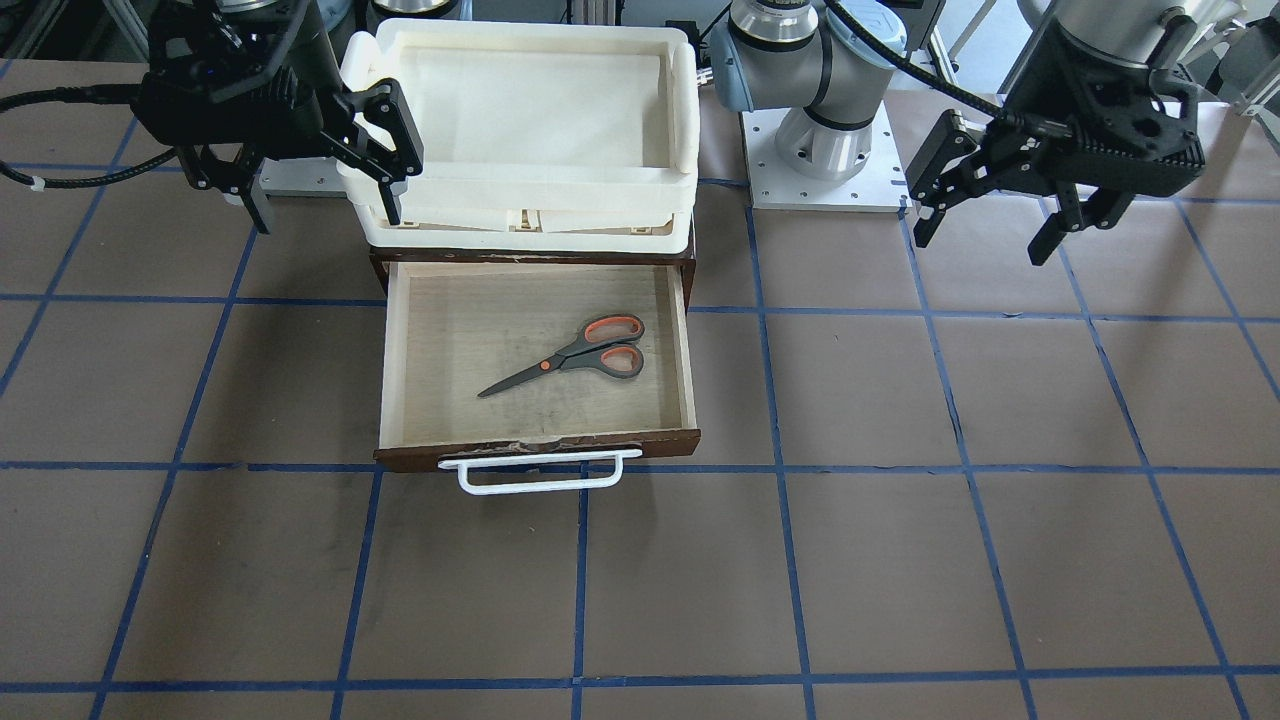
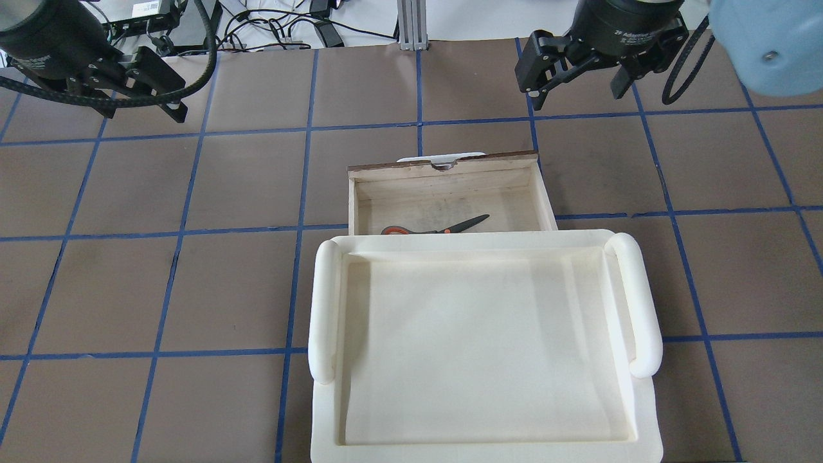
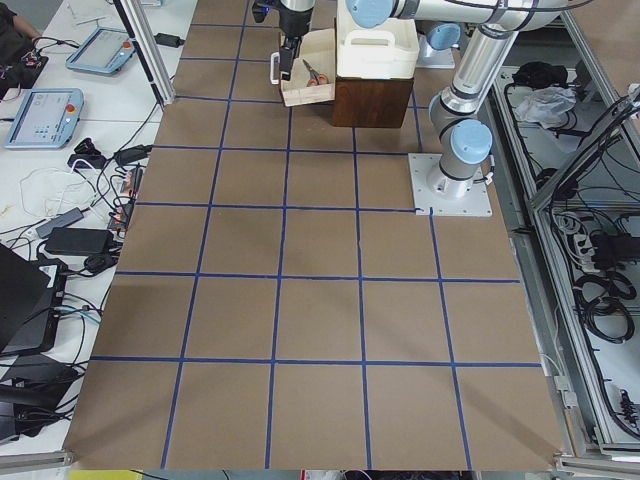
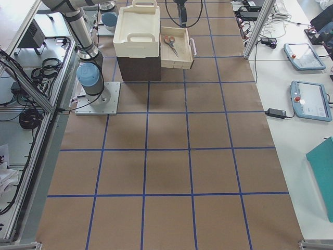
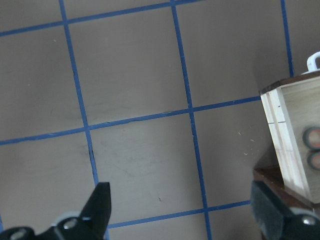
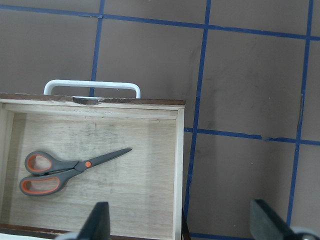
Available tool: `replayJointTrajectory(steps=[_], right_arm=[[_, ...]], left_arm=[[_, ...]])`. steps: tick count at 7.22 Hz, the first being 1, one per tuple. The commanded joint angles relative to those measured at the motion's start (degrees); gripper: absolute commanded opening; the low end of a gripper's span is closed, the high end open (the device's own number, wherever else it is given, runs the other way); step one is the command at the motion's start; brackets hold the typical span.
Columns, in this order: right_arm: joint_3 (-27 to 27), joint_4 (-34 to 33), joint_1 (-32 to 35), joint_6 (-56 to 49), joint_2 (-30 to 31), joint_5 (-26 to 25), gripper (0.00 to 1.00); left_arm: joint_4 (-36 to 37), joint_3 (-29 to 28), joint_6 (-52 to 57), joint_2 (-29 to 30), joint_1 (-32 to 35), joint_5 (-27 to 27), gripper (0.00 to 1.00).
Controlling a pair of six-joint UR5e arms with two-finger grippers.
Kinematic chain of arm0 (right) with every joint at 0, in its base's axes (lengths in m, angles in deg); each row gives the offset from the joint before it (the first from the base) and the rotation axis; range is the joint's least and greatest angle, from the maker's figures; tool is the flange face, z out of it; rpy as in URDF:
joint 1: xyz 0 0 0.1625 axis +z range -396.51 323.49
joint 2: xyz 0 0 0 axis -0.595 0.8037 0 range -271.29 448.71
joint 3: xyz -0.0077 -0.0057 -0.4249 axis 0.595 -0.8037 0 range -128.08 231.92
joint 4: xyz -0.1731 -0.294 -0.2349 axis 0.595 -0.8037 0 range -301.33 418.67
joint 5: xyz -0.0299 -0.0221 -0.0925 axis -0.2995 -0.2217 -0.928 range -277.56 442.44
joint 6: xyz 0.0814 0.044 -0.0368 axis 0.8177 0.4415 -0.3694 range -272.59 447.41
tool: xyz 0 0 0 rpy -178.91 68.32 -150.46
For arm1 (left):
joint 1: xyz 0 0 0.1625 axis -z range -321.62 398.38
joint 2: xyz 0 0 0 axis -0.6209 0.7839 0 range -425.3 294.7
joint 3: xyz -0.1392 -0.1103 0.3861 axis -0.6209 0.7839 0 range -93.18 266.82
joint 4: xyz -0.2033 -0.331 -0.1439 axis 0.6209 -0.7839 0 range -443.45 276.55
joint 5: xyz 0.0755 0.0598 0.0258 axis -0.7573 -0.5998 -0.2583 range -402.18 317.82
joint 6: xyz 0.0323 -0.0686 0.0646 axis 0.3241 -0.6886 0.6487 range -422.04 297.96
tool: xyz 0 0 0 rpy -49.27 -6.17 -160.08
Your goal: Place scissors in drawer with both arms
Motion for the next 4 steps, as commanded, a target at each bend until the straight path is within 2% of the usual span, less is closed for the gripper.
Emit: replayJointTrajectory(steps=[1,2,4], right_arm=[[0.1,0.0,0.0,0.0,0.0,0.1,1.0],[0.1,0.0,0.0,0.0,0.0,0.1,1.0],[0.2,0.0,0.0,0.0,0.0,0.3,1.0]], left_arm=[[1.4,0.4,-13.2,0.7,5.6,-3.2,1.0],[1.5,0.3,-18.1,1.1,7.8,-3.2,1.0],[1.4,0.4,-18.2,0.9,8.0,-3.4,1.0]])
